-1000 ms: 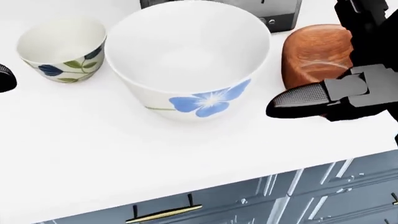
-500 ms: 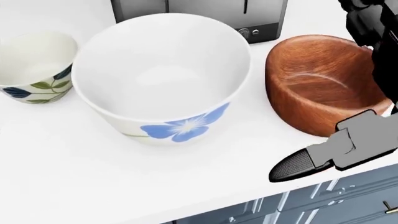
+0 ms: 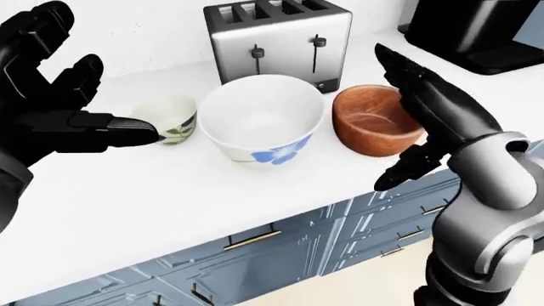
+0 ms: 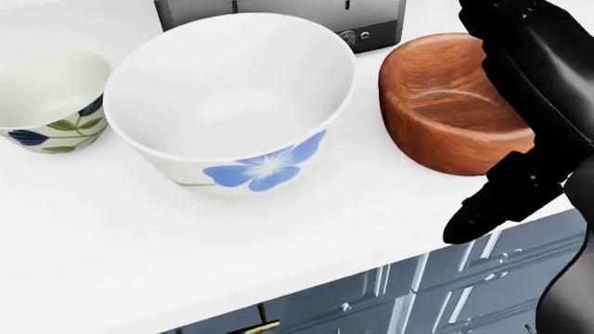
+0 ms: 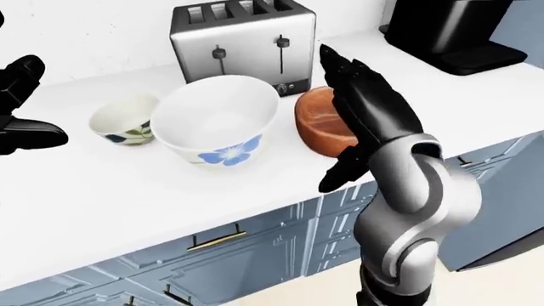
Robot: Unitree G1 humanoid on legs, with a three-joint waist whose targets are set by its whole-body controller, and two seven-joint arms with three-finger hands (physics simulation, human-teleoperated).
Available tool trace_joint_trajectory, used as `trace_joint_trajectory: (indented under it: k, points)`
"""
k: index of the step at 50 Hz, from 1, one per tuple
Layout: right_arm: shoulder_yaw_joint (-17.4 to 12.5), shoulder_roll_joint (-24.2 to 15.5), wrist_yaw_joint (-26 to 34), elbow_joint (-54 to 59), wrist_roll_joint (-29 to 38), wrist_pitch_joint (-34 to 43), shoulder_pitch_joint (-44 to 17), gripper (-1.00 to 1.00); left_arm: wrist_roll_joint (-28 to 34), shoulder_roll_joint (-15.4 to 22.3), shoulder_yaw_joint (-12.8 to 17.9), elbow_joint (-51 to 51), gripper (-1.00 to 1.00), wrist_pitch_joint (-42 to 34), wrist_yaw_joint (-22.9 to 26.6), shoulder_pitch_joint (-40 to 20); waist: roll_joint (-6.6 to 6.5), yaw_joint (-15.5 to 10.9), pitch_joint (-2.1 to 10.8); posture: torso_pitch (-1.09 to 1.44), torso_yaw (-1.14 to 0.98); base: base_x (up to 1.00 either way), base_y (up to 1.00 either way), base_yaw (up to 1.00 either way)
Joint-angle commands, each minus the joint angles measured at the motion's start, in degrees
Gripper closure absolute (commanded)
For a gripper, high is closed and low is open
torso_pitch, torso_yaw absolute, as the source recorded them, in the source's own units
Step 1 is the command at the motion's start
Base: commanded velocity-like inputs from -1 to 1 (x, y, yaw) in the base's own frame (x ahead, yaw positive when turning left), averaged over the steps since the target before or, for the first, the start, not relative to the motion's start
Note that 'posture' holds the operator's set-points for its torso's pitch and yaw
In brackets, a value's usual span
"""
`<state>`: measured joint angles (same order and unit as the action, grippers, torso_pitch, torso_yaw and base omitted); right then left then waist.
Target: Stack the bowls from largest to smallest.
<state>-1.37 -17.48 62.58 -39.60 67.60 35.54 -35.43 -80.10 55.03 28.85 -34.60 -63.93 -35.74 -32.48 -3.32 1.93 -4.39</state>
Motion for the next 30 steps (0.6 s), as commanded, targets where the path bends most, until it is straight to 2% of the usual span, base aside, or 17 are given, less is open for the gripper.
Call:
trace_joint_trajectory:
  k: [1, 6, 17, 27, 30]
  points:
    - [-2.1, 0.7, 1.4, 0.4, 3.5, -6.5, -2.4, -1.0, 1.0, 1.1, 1.3, 0.0, -1.0, 1.9, 0.3, -1.3, -0.13, 0.1, 1.28, 0.0, 0.0, 0.0, 0.0, 0.0]
    - [-4.1, 1.6, 1.0, 4.6, 4.0, -11.1, -3.8, -0.82, 0.8, 1.4, 1.4, 0.1, -1.0, 2.0, 0.3, -1.1, -0.58, 0.2, 1.47, 0.0, 0.0, 0.0, 0.0, 0.0]
    - [-3.6, 2.4, -1.9, 12.2, 4.6, -14.7, -5.5, -0.58, 1.1, 1.3, 2.1, 0.3, -1.0, 1.7, 0.9, -0.9, -0.74, 0.4, 1.75, 0.0, 0.0, 0.0, 0.0, 0.0]
    - [-3.6, 1.6, -2.1, 16.0, 6.4, -18.3, -5.0, -0.49, 0.1, 1.8, 2.7, -0.1, -1.0, 2.4, 0.4, 0.2, -0.59, 0.4, 1.89, 0.0, 0.0, 0.0, 0.0, 0.0]
    - [-3.4, 1.8, -1.3, 16.0, 7.1, -19.2, -4.2, -0.4, 0.8, 1.6, 2.5, 0.0, -1.0, 2.8, 1.0, 0.4, -0.55, 0.4, 1.98, 0.0, 0.0, 0.0, 0.0, 0.0]
